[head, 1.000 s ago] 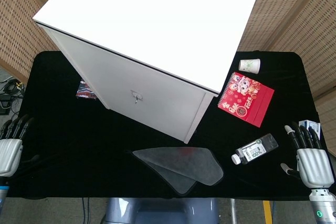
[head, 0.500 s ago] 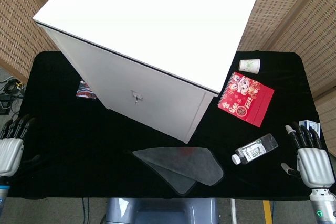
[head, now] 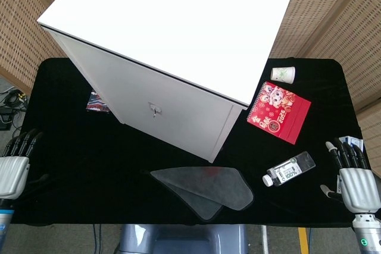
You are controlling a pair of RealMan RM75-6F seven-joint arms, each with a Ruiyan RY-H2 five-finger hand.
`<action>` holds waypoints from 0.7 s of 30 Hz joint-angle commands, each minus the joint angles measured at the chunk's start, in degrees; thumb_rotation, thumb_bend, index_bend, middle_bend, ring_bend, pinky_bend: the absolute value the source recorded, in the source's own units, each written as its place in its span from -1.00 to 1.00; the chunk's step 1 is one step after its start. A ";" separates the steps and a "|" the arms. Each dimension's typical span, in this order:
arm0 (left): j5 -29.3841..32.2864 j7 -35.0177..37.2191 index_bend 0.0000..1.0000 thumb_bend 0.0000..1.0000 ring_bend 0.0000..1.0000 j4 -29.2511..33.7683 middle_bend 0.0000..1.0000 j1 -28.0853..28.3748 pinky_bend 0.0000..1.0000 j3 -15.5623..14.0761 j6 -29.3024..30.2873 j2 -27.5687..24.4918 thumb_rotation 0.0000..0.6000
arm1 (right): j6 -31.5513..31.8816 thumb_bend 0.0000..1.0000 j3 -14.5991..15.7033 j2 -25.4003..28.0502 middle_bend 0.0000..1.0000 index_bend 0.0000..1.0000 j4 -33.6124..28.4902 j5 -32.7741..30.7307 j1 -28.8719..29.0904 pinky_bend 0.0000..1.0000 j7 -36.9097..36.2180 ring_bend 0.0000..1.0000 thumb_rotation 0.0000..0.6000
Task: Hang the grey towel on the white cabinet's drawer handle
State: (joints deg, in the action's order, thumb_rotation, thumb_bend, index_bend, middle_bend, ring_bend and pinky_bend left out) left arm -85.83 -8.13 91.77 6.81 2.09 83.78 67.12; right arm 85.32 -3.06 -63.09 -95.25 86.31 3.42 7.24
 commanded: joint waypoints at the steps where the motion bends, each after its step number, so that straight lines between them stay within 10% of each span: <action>1: -3.12 1.83 -0.66 -0.85 0.01 -2.82 0.11 0.77 0.12 0.01 1.30 2.62 1.00 | 0.01 -0.83 -0.09 0.04 -1.00 -1.00 0.05 -0.13 0.00 -1.00 -0.09 -1.00 1.00; 7: -7.44 -2.48 -0.40 -0.85 0.47 -3.59 0.65 4.97 0.45 -1.71 -4.31 6.42 1.00 | -0.35 -0.83 -0.17 0.09 -1.00 -1.00 0.08 -0.59 0.06 -1.00 -0.33 -1.00 1.00; 21: -3.52 -15.32 -0.31 -0.73 0.55 0.91 0.74 14.74 0.50 0.34 -19.86 13.76 1.00 | -0.32 -0.83 -0.37 0.29 -1.00 -1.00 0.10 -0.87 0.06 -1.00 -0.75 -1.00 1.00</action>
State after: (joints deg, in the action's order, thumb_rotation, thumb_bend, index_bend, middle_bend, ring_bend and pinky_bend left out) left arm -90.58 -21.91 91.91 20.17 1.79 65.58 79.50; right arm 84.98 -3.42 -62.82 -95.15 85.44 3.50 6.51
